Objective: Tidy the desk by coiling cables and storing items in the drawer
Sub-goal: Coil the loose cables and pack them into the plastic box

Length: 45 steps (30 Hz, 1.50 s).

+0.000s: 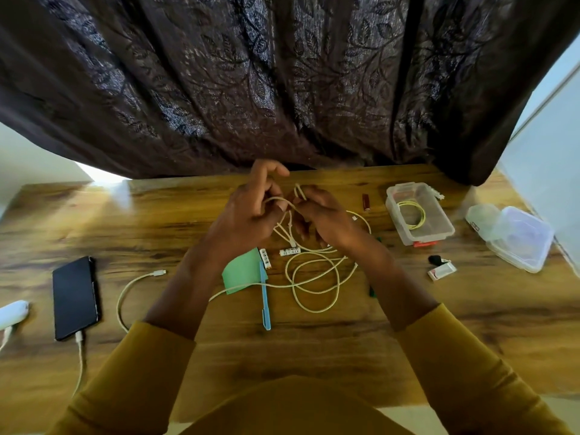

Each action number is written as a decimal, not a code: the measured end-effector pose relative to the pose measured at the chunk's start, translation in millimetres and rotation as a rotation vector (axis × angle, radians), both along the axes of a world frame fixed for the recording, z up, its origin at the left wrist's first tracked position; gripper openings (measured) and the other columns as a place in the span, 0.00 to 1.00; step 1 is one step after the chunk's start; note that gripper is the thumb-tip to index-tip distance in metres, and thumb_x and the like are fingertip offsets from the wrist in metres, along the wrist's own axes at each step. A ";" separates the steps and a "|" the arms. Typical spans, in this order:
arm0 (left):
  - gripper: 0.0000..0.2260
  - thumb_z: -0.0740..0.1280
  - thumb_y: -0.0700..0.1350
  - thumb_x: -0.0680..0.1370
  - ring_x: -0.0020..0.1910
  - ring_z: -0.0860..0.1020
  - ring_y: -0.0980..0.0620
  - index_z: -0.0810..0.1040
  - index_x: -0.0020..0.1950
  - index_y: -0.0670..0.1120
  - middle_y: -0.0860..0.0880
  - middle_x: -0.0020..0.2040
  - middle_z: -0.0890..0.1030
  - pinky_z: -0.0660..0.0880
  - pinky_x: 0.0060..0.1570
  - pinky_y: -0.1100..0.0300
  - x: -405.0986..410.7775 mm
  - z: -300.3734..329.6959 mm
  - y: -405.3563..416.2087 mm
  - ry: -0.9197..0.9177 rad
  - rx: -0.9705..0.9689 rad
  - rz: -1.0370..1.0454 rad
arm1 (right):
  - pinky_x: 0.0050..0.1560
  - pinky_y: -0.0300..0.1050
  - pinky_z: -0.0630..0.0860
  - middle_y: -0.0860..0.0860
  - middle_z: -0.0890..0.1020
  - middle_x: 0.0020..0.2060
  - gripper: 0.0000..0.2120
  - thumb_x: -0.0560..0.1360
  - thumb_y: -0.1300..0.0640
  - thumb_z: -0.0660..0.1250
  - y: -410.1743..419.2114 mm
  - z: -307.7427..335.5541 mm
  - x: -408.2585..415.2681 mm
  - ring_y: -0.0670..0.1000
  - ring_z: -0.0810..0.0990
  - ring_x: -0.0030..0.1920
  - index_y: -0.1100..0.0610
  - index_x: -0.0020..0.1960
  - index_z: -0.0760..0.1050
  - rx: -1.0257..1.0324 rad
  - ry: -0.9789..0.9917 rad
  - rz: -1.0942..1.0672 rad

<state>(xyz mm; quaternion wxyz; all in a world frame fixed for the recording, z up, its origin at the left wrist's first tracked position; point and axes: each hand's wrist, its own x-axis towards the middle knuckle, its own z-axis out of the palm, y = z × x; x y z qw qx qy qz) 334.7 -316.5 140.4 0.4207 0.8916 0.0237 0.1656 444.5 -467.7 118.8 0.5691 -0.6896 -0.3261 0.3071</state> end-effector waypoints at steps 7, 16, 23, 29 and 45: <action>0.11 0.65 0.38 0.84 0.45 0.81 0.54 0.78 0.61 0.52 0.51 0.47 0.81 0.78 0.46 0.58 10.7 6.1 15.1 -0.012 -0.037 -0.002 | 0.23 0.39 0.59 0.50 0.69 0.28 0.28 0.86 0.39 0.49 -6.1 5.1 -11.2 0.48 0.65 0.25 0.57 0.51 0.79 -0.013 0.255 0.155; 0.08 0.62 0.39 0.85 0.41 0.77 0.60 0.79 0.56 0.38 0.52 0.45 0.81 0.74 0.41 0.65 19.0 -5.1 14.1 -0.104 -0.244 -0.024 | 0.20 0.39 0.54 0.48 0.61 0.28 0.12 0.87 0.55 0.50 -7.9 16.1 -7.8 0.46 0.58 0.26 0.57 0.52 0.70 0.419 0.941 0.476; 0.11 0.61 0.40 0.85 0.41 0.78 0.52 0.77 0.50 0.35 0.43 0.41 0.79 0.76 0.44 0.60 14.4 -24.3 8.7 -0.040 -0.375 -0.028 | 0.21 0.37 0.57 0.47 0.63 0.28 0.11 0.85 0.52 0.51 -11.7 25.4 -9.1 0.45 0.61 0.28 0.55 0.52 0.68 0.644 1.117 0.497; 0.06 0.63 0.32 0.84 0.50 0.83 0.58 0.79 0.57 0.36 0.49 0.48 0.85 0.78 0.53 0.63 12.7 -37.7 3.1 0.057 -0.372 -0.068 | 0.24 0.39 0.62 0.49 0.72 0.30 0.09 0.84 0.53 0.54 -11.5 33.0 -4.5 0.48 0.72 0.31 0.56 0.54 0.70 0.818 1.083 0.366; 0.10 0.63 0.40 0.84 0.49 0.81 0.54 0.82 0.61 0.45 0.48 0.54 0.83 0.77 0.47 0.55 27.5 -24.7 10.6 -0.182 -0.061 0.153 | 0.29 0.39 0.70 0.50 0.79 0.41 0.10 0.85 0.53 0.53 -10.9 29.5 2.3 0.49 0.82 0.46 0.54 0.58 0.72 0.791 0.857 0.246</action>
